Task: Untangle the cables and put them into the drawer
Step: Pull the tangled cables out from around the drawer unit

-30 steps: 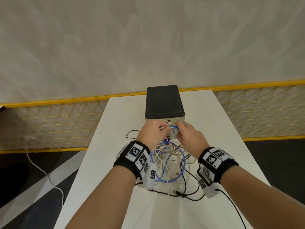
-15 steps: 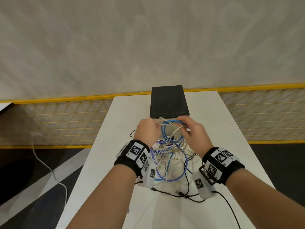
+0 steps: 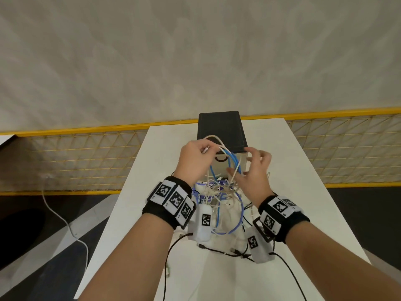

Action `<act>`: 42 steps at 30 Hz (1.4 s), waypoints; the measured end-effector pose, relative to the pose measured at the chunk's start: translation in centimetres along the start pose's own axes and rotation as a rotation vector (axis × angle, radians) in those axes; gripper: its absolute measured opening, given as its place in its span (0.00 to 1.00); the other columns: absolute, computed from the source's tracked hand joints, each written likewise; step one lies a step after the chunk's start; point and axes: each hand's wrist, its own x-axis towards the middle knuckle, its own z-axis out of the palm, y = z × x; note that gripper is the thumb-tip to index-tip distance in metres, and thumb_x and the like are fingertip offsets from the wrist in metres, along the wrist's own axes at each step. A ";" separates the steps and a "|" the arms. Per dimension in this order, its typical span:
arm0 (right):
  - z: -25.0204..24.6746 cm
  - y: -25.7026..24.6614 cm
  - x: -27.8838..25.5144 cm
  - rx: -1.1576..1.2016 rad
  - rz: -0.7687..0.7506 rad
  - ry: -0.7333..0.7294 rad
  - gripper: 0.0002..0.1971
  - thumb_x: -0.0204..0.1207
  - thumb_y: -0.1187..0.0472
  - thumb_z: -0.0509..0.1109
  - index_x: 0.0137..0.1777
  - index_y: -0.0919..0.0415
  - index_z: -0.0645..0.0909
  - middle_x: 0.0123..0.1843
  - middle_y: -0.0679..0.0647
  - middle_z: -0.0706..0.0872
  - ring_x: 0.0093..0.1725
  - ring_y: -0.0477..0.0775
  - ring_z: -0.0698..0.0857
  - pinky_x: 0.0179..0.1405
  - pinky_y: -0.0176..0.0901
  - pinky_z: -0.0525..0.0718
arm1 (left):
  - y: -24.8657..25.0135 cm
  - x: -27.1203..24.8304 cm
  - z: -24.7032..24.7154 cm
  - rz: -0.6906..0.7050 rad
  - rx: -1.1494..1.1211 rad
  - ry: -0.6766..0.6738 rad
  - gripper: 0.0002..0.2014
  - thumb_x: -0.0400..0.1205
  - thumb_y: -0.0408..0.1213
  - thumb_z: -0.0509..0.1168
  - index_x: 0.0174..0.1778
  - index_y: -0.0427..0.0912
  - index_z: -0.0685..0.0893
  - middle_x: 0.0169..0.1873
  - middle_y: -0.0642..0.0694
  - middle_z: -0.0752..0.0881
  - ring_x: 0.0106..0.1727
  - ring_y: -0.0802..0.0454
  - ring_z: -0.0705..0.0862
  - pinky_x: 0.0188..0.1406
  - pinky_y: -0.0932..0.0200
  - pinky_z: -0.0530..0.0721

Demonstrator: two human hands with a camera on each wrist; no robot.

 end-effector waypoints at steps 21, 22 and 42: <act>-2.1 -2.3 1.5 -0.528 -0.083 -0.357 0.08 0.74 0.60 0.71 0.51 0.60 0.78 0.46 0.57 0.84 0.42 0.58 0.81 0.40 0.44 0.77 | -2.3 -0.3 -0.8 -0.035 0.082 0.171 0.10 0.85 0.37 0.65 0.51 0.41 0.92 0.39 0.48 0.88 0.38 0.55 0.84 0.35 0.71 0.75; -2.1 -2.6 1.7 -0.540 -0.074 -0.373 0.09 0.74 0.60 0.71 0.51 0.62 0.77 0.45 0.57 0.84 0.42 0.59 0.81 0.39 0.45 0.77 | -2.1 -0.3 -0.7 -0.020 0.087 0.177 0.10 0.86 0.37 0.65 0.51 0.42 0.92 0.38 0.49 0.88 0.37 0.56 0.83 0.35 0.73 0.74; -4.9 -7.7 3.4 0.501 0.223 -0.718 0.22 0.78 0.71 0.54 0.66 0.63 0.82 0.60 0.68 0.86 0.60 0.66 0.85 0.61 0.56 0.85 | -3.2 -1.1 3.0 -0.201 -0.167 -0.244 0.06 0.79 0.33 0.71 0.44 0.49 0.90 0.35 0.43 0.85 0.33 0.49 0.78 0.36 0.56 0.77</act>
